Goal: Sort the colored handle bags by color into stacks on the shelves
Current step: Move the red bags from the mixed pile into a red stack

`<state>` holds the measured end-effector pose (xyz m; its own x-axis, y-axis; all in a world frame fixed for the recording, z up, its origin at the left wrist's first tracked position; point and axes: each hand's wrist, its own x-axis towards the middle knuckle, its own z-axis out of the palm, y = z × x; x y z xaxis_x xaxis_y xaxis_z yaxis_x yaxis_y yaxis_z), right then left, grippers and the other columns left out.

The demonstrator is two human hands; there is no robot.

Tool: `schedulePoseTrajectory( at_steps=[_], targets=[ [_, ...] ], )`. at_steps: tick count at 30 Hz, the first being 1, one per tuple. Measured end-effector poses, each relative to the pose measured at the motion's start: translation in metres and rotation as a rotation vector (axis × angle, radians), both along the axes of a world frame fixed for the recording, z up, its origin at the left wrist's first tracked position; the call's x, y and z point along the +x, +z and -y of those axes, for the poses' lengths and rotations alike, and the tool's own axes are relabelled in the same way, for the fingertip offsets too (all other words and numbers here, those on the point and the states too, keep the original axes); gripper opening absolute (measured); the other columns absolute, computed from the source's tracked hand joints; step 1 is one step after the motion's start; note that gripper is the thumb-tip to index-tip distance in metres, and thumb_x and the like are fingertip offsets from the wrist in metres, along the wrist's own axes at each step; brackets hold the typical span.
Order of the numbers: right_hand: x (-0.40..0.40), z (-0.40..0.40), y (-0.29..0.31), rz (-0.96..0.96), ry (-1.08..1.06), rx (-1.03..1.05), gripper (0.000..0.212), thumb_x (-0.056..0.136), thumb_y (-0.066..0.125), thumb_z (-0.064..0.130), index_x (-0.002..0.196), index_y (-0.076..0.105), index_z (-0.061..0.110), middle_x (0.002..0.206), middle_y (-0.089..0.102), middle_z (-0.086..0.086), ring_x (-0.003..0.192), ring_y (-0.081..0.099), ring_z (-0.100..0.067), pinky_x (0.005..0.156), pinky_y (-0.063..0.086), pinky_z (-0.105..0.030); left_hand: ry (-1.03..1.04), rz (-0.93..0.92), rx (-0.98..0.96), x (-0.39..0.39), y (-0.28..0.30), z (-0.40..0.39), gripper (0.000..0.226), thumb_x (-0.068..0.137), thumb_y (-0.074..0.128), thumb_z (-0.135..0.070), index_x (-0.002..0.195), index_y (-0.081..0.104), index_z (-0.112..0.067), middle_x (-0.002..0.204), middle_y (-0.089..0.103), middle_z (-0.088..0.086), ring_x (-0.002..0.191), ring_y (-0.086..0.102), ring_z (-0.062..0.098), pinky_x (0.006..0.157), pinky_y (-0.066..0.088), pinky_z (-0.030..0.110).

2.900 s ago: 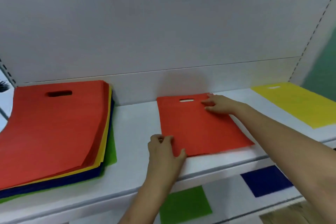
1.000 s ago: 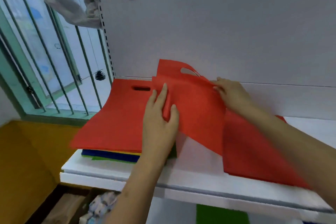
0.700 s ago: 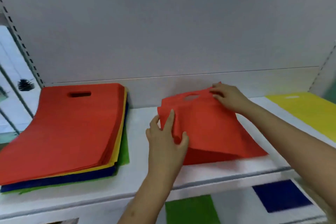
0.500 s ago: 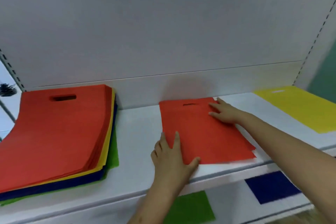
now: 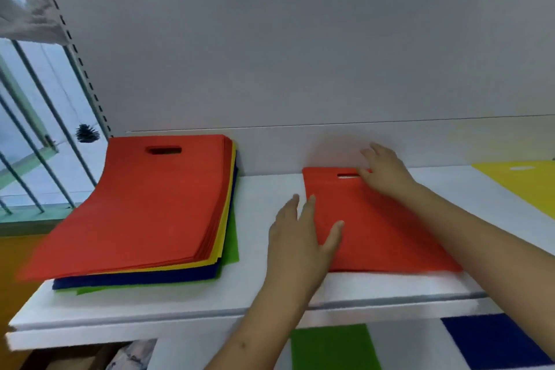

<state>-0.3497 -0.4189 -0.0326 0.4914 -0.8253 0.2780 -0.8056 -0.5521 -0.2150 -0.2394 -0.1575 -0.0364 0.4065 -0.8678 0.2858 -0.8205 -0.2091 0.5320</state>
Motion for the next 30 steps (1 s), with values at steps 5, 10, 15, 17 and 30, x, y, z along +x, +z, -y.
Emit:
schedulePoseTrajectory(
  at_steps=[5,10,15,17,30],
  targets=[
    [0.109,-0.054,0.043,0.189,0.304,-0.104,0.060,0.097,0.049,0.040,0.147,0.036,0.010,0.156,0.028,-0.011,0.144,0.025,-0.028,0.118,0.023,-0.042,0.179,0.054,-0.331,0.058,0.046,-0.036,0.058,0.092,0.053,-0.045,0.145,0.043,-0.022,0.148,0.042,0.001,0.137,0.038,0.016,0.111,0.036,0.035],
    [0.203,-0.127,0.057,0.204,0.521,-0.216,0.070,0.094,0.050,0.050,0.150,0.031,0.012,0.157,0.026,-0.011,0.144,0.025,-0.028,0.117,0.024,-0.042,0.498,0.088,-0.330,0.129,0.063,-0.092,0.061,0.092,0.052,-0.049,0.146,0.042,-0.023,0.147,0.043,0.000,0.135,0.039,0.016,0.110,0.034,0.036],
    [0.259,-0.152,0.036,0.021,0.470,-0.268,0.089,0.090,0.042,0.064,0.151,0.023,0.003,0.158,0.024,-0.016,0.143,0.025,-0.033,0.117,0.025,-0.044,0.876,0.075,0.002,0.200,0.032,-0.150,0.068,0.090,0.043,-0.062,0.141,0.047,-0.017,0.152,0.040,0.005,0.142,0.031,0.025,0.118,0.022,0.053],
    [0.268,-0.152,0.022,-0.017,0.451,-0.272,0.087,0.090,0.045,0.063,0.148,0.028,0.000,0.155,0.029,-0.018,0.142,0.027,-0.035,0.116,0.026,-0.046,0.893,-0.006,0.132,0.212,0.015,-0.164,0.072,0.092,0.037,-0.065,0.146,0.041,-0.017,0.160,0.027,0.001,0.149,0.017,0.025,0.119,0.007,0.058],
    [0.264,-0.161,0.022,0.047,0.541,-0.347,0.033,0.098,0.050,0.034,0.128,0.063,0.026,0.145,0.049,-0.008,0.137,0.037,-0.036,0.113,0.017,-0.057,0.737,-0.084,-0.181,0.194,0.020,-0.153,0.029,0.096,0.055,-0.037,0.116,0.069,-0.022,0.136,0.059,-0.007,0.131,0.049,0.016,0.117,0.028,0.044]
  ],
)
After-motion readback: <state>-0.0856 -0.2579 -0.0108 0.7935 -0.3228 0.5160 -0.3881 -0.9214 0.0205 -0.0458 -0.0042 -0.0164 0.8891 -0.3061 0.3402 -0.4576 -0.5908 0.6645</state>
